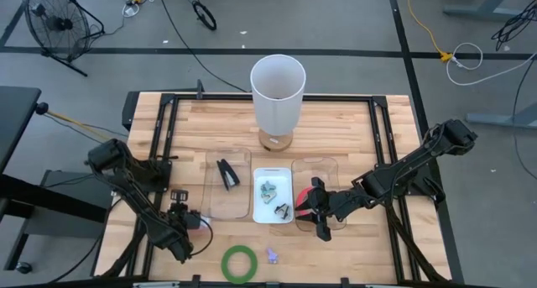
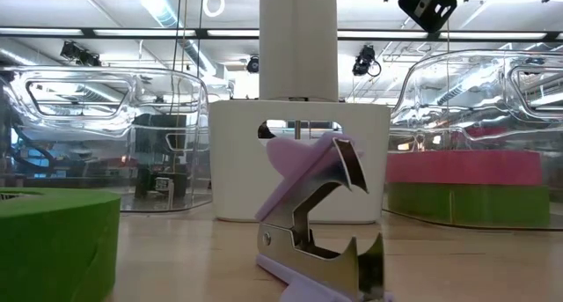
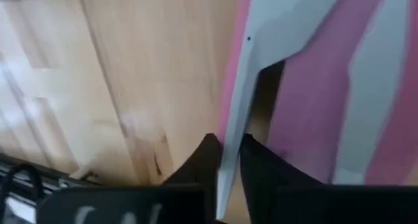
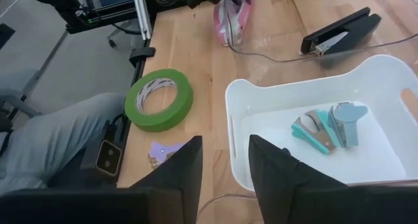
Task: Pick and place Stapler, Stapler remover, tape
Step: Put the pink stapler into the left transparent bin
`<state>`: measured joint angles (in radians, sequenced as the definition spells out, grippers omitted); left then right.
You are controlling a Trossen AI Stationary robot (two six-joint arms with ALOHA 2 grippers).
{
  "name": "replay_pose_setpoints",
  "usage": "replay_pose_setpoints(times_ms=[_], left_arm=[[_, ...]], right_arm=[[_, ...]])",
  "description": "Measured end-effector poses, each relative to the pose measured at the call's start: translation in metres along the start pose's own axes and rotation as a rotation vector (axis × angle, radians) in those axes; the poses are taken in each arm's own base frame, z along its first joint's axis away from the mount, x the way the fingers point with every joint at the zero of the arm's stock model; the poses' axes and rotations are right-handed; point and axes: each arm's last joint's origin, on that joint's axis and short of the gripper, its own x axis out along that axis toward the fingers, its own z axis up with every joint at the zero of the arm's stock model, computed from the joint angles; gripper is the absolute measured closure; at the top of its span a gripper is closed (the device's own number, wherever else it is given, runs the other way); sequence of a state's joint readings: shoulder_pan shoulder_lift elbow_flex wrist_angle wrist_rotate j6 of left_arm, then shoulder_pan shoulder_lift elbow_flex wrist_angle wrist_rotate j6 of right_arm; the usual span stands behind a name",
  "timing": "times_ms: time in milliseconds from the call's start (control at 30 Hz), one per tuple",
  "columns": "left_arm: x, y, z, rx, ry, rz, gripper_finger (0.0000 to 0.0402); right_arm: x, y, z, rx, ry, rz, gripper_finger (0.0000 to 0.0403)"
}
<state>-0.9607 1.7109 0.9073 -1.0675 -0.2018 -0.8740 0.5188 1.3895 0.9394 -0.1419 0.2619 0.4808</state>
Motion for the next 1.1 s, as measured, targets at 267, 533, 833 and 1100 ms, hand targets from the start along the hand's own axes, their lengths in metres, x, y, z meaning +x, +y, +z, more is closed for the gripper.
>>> replay_pose_setpoints(times_ms=[267, 533, 833, 1100], left_arm=[[-0.012, -0.005, 0.004, -0.036, 0.05, -0.074, 0.0364], [-0.055, -0.015, 0.023, -0.012, -0.058, -0.178, 0.0364], [-0.105, 0.003, 0.031, -0.018, -0.185, 0.003, 0.0364], [-0.123, 0.044, 0.051, -0.116, -0.331, 0.306, 0.0364]], right_arm=[[0.007, -0.007, -0.017, 0.008, -0.016, -0.012, 0.028], [0.011, -0.011, -0.027, 0.044, -0.066, 0.016, 0.028], [0.01, -0.007, -0.019, 0.023, -0.121, 0.051, 0.028], [0.009, -0.006, -0.016, 0.018, -0.152, 0.066, 0.028]])
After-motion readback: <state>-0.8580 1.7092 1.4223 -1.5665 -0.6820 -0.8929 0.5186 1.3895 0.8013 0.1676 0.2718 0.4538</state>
